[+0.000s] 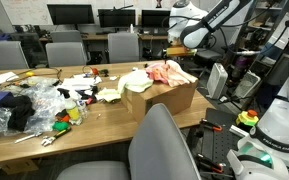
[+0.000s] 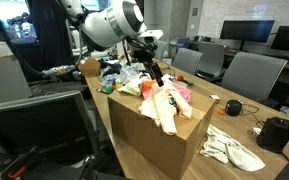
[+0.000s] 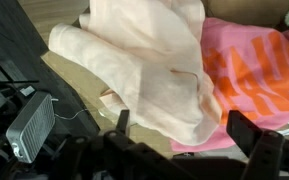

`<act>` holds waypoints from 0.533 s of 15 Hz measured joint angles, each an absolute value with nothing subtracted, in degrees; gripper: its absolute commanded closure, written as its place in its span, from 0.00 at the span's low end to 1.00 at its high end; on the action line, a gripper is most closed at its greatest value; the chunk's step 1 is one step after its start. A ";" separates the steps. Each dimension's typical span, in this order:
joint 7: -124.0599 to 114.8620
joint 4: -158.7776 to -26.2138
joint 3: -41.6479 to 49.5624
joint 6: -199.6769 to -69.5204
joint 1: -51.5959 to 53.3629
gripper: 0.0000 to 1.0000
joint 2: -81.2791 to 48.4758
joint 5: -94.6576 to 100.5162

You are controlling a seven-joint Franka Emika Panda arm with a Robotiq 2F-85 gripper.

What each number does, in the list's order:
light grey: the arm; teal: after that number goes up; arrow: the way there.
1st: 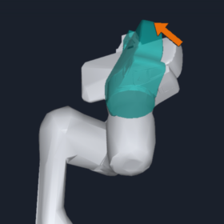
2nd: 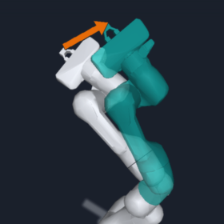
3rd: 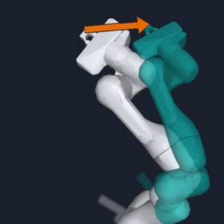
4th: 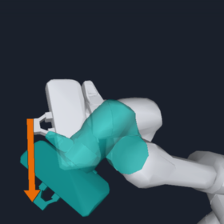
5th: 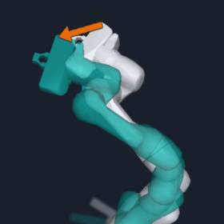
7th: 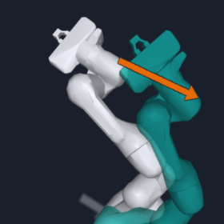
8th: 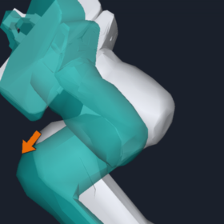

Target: Pick up the clothes on the box and put them on the box.

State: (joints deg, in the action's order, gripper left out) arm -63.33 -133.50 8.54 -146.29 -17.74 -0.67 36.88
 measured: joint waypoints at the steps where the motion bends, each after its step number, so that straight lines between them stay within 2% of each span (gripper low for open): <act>1: -63.90 -132.95 9.23 -146.51 -17.69 0.00 -1.64 37.86; 8: -64.50 -131.15 11.95 -148.49 -15.62 0.00 -6.34 39.18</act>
State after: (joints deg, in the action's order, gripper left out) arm -64.50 -131.15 11.95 -148.49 -15.62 -6.34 39.18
